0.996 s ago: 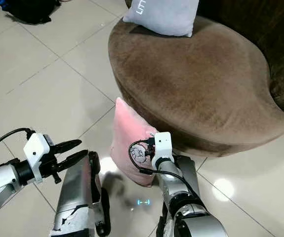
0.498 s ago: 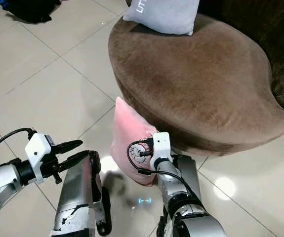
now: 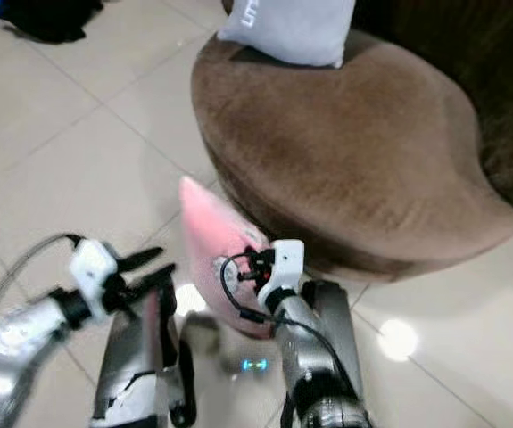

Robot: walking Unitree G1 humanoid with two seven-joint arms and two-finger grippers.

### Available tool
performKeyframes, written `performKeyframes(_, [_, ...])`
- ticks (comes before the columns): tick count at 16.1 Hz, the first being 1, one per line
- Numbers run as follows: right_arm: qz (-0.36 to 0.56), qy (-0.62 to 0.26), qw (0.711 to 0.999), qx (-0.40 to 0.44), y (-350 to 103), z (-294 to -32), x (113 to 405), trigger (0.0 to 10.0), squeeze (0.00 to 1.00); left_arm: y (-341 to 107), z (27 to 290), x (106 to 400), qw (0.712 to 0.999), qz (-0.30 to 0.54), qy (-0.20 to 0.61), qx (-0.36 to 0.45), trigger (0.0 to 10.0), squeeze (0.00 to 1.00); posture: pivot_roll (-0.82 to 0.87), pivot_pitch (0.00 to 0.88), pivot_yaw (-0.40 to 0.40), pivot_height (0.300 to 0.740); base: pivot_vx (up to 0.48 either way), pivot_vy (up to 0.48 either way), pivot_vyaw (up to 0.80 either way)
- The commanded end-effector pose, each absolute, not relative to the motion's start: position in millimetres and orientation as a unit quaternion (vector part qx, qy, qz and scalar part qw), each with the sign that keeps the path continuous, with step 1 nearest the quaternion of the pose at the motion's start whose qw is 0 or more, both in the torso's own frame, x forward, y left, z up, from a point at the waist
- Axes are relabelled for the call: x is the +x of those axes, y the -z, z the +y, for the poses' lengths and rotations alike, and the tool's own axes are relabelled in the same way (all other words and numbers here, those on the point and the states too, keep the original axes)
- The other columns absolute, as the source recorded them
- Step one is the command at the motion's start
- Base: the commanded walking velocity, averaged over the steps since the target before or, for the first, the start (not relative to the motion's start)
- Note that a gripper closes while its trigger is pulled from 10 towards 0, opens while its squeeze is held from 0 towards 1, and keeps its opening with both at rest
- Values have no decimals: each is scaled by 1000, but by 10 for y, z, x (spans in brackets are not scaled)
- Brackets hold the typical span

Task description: Move the pillow to the sofa from floor

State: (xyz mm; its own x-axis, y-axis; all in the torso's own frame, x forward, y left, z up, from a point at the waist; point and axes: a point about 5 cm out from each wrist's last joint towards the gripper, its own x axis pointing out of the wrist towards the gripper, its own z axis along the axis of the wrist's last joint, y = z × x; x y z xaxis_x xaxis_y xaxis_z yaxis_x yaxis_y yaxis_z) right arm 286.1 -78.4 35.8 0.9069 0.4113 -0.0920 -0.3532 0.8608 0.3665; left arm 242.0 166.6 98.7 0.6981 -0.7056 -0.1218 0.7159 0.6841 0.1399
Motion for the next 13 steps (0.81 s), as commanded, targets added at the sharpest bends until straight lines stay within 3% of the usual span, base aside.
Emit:
performKeyframes(1, [34,-213,954,206,-595,-760,2868,0,0,-935,1632,2383,918,30,384,91,10000,0,165,166,6,507,0,0,0])
performKeyframes(5, [-161,-125,926,317,-1767,-1191,3032,0,0,-987,1386,2390,922,-14,382,64,10000,0,86,86,-6,507,0,0,0])
performKeyframes(9, [-324,-68,878,346,-3000,-1744,3039,0,0,-1056,1287,2515,923,-47,376,60,10000,0,61,46,-10,507,0,0,0])
performKeyframes(12, [-426,16,847,318,-3496,-2083,2866,0,0,-1107,1282,2603,926,-60,367,62,10000,0,57,34,-13,507,0,0,0])
performKeyframes(13, [-416,19,861,293,-3466,-2097,2874,0,0,-1117,1293,2611,927,-61,364,62,10000,0,54,33,-12,507,0,0,0])
